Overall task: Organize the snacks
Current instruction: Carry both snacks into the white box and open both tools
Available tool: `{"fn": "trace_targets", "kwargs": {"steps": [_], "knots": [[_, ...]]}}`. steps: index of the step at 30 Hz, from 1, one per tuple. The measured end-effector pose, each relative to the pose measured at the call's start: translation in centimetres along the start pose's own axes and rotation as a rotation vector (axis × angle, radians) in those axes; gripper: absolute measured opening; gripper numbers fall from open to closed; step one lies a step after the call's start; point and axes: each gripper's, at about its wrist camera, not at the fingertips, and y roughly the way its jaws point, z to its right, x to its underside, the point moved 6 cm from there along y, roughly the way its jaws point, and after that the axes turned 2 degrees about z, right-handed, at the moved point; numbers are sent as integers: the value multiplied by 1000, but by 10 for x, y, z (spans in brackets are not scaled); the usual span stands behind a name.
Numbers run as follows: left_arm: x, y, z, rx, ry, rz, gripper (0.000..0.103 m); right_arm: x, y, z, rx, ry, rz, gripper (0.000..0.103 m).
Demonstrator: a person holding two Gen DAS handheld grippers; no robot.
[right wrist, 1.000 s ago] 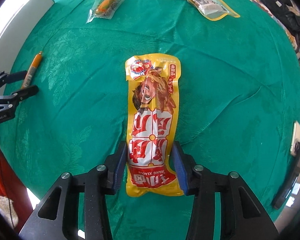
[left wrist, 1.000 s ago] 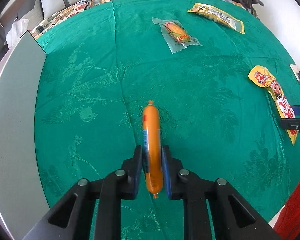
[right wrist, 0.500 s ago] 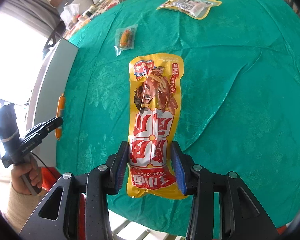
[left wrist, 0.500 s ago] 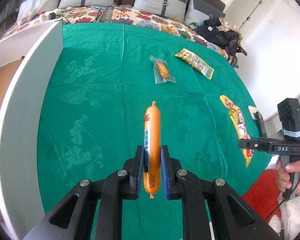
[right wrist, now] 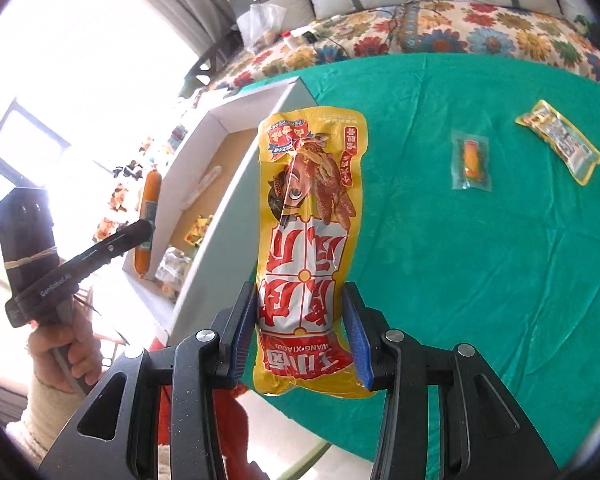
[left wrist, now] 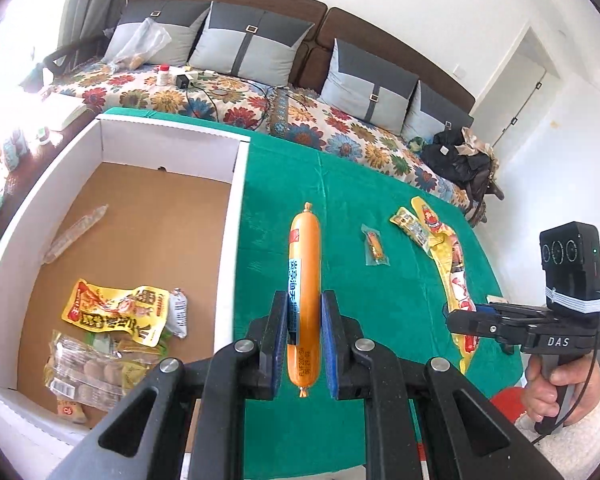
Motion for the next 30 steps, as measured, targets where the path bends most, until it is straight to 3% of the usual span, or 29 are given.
{"fn": "trace_targets", "kwargs": {"steps": [7, 11, 12, 13, 14, 15, 22, 30], "knots": [[3, -30, -97, -141, -96, 19, 16, -37, 54, -122, -135, -123, -13, 45], [19, -33, -143, -266, -129, 16, 16, -39, 97, -157, -166, -136, -33, 46], [24, -31, -154, -318, -140, 13, 22, -41, 110, -161, -166, -130, -34, 48], [30, -28, -165, -361, -153, 2, 31, -41, 121, -162, -163, -117, -32, 52], [36, -26, -174, -391, -170, -9, 63, -41, 132, -160, -145, -99, -28, 57], [41, -24, -182, -412, -190, -10, 90, -42, 140, -156, -123, -84, -26, 69], [55, -13, -184, -407, -214, 15, 93, -36, 141, -110, -37, -58, -32, 73], [30, 9, -98, -333, -87, 32, 94, -40, 89, -41, 98, -48, 62, 73]]}}
